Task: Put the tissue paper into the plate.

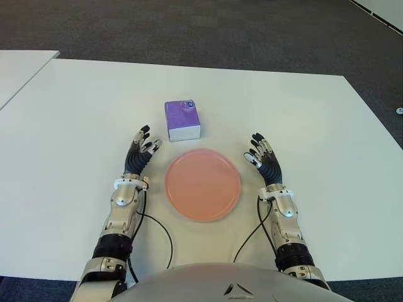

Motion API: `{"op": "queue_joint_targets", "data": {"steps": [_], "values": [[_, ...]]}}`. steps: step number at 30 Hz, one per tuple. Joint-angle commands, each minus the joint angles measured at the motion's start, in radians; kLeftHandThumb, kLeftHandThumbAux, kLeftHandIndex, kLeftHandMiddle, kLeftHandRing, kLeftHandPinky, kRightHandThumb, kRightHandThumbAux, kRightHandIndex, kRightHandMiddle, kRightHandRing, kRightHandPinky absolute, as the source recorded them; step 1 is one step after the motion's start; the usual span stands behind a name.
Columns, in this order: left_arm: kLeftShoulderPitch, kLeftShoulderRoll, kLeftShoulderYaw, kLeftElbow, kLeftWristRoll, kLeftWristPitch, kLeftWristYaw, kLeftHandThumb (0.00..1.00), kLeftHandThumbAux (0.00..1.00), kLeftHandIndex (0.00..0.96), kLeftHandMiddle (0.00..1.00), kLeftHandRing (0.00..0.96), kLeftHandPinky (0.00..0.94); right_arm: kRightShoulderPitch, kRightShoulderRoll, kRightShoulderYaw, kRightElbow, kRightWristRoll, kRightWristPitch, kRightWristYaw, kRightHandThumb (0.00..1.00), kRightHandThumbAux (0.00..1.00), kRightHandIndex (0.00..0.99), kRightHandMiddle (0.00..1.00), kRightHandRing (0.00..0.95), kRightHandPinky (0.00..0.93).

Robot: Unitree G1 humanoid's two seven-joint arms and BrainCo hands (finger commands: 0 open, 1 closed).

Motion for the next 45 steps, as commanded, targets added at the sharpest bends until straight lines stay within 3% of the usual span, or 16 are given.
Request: {"op": "queue_joint_targets", "data": {"steps": [1, 5, 8, 12, 23, 31, 37, 45], "values": [[-0.046, 0.05, 0.016, -0.03, 0.015, 0.049, 0.005, 0.0, 0.568, 0.0, 0.0, 0.0, 0.0, 0.092, 0.027, 0.015, 0.115, -0.005, 0.094, -0.003, 0.0, 0.618, 0.0, 0.0, 0.0, 0.0], [-0.096, 0.118, 0.021, -0.053, 0.038, 0.08, -0.013, 0.005, 0.569, 0.0, 0.0, 0.0, 0.0, 0.09, 0.027, 0.017, 0.117, -0.006, 0.09, -0.003, 0.0, 0.611, 0.0, 0.0, 0.0, 0.0], [-0.193, 0.218, 0.007, 0.012, 0.108, 0.061, -0.012, 0.019, 0.555, 0.0, 0.0, 0.0, 0.0, 0.088, 0.027, 0.017, 0.12, -0.007, 0.092, -0.003, 0.0, 0.609, 0.0, 0.0, 0.0, 0.0], [-0.286, 0.26, -0.007, 0.107, 0.143, 0.031, 0.009, 0.052, 0.518, 0.0, 0.0, 0.0, 0.0, 0.078, 0.024, 0.013, 0.141, -0.007, 0.082, -0.003, 0.0, 0.603, 0.0, 0.0, 0.0, 0.0], [-0.451, 0.314, -0.109, 0.263, 0.267, -0.108, 0.05, 0.148, 0.428, 0.0, 0.0, 0.0, 0.0, 0.064, 0.021, 0.01, 0.178, -0.013, 0.053, -0.008, 0.0, 0.59, 0.0, 0.0, 0.0, 0.0], [-0.555, 0.342, -0.217, 0.313, 0.392, -0.096, 0.045, 0.159, 0.348, 0.0, 0.0, 0.0, 0.0, 0.057, 0.021, 0.011, 0.188, -0.015, 0.053, -0.011, 0.0, 0.575, 0.0, 0.0, 0.0, 0.0], [-0.656, 0.329, -0.364, 0.458, 0.558, -0.102, 0.105, 0.174, 0.304, 0.0, 0.0, 0.0, 0.0, 0.052, 0.022, 0.013, 0.196, -0.024, 0.046, -0.02, 0.0, 0.568, 0.0, 0.0, 0.0, 0.0], [-0.699, 0.301, -0.499, 0.604, 0.652, -0.143, 0.132, 0.185, 0.277, 0.0, 0.0, 0.0, 0.0, 0.055, 0.028, 0.016, 0.196, -0.025, 0.041, -0.026, 0.0, 0.566, 0.0, 0.0, 0.0, 0.0]]}}
